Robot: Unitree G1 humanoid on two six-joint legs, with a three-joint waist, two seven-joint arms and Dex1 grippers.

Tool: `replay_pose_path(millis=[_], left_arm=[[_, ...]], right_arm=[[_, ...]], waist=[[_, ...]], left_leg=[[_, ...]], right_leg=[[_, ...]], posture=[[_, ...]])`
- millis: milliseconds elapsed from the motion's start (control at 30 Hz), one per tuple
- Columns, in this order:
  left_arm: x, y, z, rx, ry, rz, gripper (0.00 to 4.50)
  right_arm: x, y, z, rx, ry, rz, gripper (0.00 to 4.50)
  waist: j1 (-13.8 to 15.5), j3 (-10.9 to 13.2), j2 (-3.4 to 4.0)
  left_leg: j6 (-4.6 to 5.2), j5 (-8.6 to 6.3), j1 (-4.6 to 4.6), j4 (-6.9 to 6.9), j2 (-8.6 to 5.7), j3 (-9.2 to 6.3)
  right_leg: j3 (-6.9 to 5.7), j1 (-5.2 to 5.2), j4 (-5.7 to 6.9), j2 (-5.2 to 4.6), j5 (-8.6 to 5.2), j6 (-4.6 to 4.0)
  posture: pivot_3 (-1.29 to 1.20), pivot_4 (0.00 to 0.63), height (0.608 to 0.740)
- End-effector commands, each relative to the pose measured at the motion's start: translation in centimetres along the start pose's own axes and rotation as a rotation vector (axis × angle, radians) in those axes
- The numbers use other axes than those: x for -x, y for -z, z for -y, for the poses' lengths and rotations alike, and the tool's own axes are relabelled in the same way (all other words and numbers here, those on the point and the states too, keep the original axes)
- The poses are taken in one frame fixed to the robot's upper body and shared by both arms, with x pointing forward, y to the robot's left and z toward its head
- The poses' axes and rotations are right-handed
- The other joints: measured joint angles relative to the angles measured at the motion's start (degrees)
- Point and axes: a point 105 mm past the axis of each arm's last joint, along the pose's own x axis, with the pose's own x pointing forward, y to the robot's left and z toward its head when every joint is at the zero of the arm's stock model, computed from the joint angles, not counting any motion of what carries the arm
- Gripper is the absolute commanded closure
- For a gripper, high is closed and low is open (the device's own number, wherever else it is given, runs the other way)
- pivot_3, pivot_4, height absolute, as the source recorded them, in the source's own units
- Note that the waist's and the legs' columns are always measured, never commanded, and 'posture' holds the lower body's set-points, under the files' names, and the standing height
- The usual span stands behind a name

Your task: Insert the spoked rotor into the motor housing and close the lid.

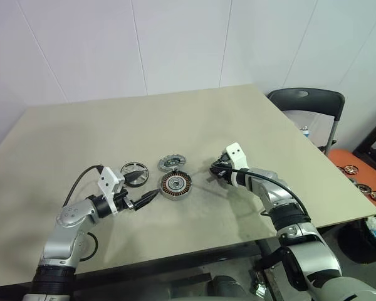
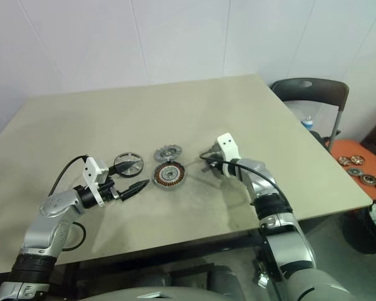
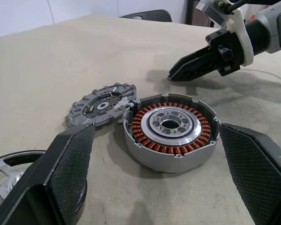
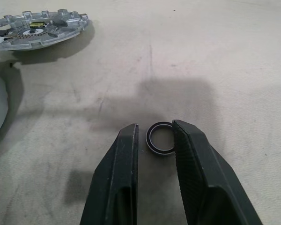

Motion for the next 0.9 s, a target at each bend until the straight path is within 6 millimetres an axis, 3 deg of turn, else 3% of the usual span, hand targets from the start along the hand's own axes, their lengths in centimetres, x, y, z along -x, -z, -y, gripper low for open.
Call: replay_pose_path(millis=[33,133,233,533,633,767,900], left_arm=[[-0.1,-1.4,-0.2,-0.045,0.000,0.034,0.00],[-0.1,-1.3,-0.1,-0.043,0.000,0.033,0.00],[-0.1,-1.3,-0.1,-0.042,-0.002,0.033,0.00],[-0.1,-1.3,-0.1,-0.047,-0.010,0.035,0.00],[-0.1,-1.3,0.0,-0.049,-0.011,0.037,0.00],[0.1,-1.4,-0.2,-0.055,-0.017,0.035,0.00],[0.3,-1.4,-0.6,-0.065,-0.031,0.029,0.00]], right_arm=[[0.1,-1.6,0.0,0.022,-0.001,0.058,3.32],[0.1,-1.6,0.0,0.026,0.003,0.058,2.78],[0.0,-1.6,0.2,0.020,0.019,0.052,1.83],[-0.3,-0.7,-0.1,-0.055,0.001,0.005,1.83],[-0.4,-0.9,-0.2,-0.074,0.004,0.017,2.45],[-0.3,-1.2,0.0,-0.063,0.014,0.026,3.73],[-0.1,-2.0,0.2,-0.052,0.019,0.070,3.83]], waist=[[0.0,0.0,0.00],[0.0,0.0,0.00],[0.0,0.0,0.00],[0.0,0.0,-0.01],[0.0,0.0,-0.01],[-0.1,0.0,0.00],[-0.1,0.0,0.00]], left_leg=[[0.00,0.00,0.00,0.00,0.00,0.00],[0.00,0.00,0.00,0.00,0.00,0.00],[0.00,0.00,0.00,0.00,0.00,0.00],[0.00,0.00,0.01,0.01,0.00,0.00],[0.00,0.00,0.03,0.01,0.00,0.00],[0.00,0.00,0.03,0.00,0.00,0.00],[0.00,0.00,0.03,0.00,0.00,0.00]], right_leg=[[0.00,0.00,0.00,0.00,0.00,0.00],[0.00,0.00,0.00,0.00,0.00,0.00],[0.00,0.00,0.00,0.00,0.00,0.00],[0.00,0.01,0.01,0.00,0.00,0.00],[0.00,0.02,0.02,0.00,0.00,0.00],[0.00,0.01,0.02,0.00,0.00,0.00],[0.00,0.02,0.02,0.00,0.00,0.00]], posture=[[0.00,0.000,0.740],[0.00,0.000,0.740],[0.00,0.000,0.740],[0.00,0.000,0.740],[0.00,0.000,0.740],[0.00,0.000,0.740],[0.00,0.000,0.740]])
